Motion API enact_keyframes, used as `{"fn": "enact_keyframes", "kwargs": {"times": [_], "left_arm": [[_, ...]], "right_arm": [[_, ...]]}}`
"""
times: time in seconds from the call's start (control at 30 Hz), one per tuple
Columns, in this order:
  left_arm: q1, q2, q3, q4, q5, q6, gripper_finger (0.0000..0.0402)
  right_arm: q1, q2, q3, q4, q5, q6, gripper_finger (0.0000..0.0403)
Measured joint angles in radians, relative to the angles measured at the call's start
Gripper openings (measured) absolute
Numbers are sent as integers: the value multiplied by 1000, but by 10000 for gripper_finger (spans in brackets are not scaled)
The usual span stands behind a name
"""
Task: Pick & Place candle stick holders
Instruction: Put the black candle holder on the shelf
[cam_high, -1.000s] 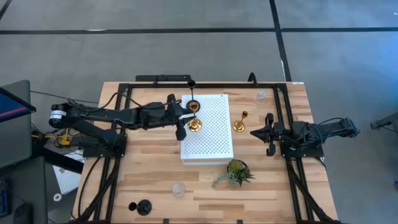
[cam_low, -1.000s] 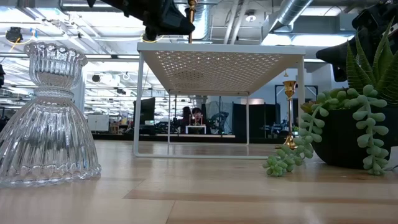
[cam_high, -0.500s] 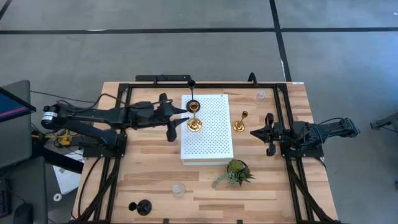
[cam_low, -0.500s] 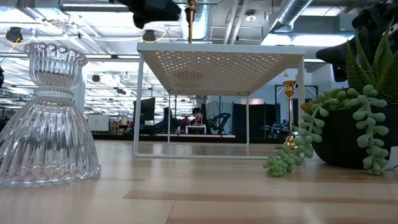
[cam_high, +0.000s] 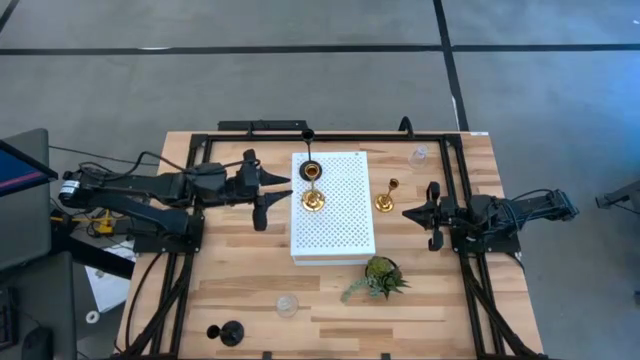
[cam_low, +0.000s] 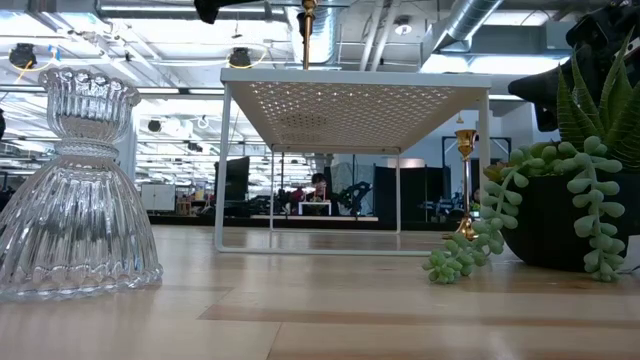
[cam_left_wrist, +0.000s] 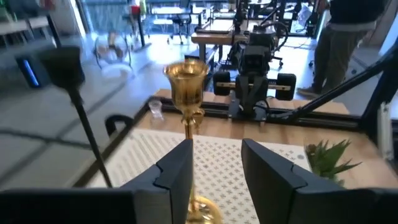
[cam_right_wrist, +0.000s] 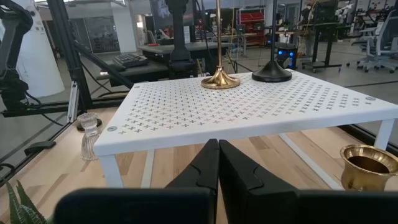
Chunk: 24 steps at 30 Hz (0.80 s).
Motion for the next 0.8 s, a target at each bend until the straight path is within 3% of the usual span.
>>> {"fn": "enact_keyframes", "kwargs": {"times": [0.07,0.23,0.43,0.7,0.8], "left_arm": [[0,12,0,-4,-1,-43,136],[-1,30,-18,-37,30,11,127],[-9,-16,-25,-190,63,12,86],[-75,-130,-25,-330,132,-141,13],[-118,-155,-25,-340,185,-199,6]], "right_arm": [[0,0,0,0,0,0,1],[0,0,0,0,0,0,1],[0,0,0,0,0,0,1],[0,0,0,0,0,21,1],[0,0,0,0,0,27,1]]}}
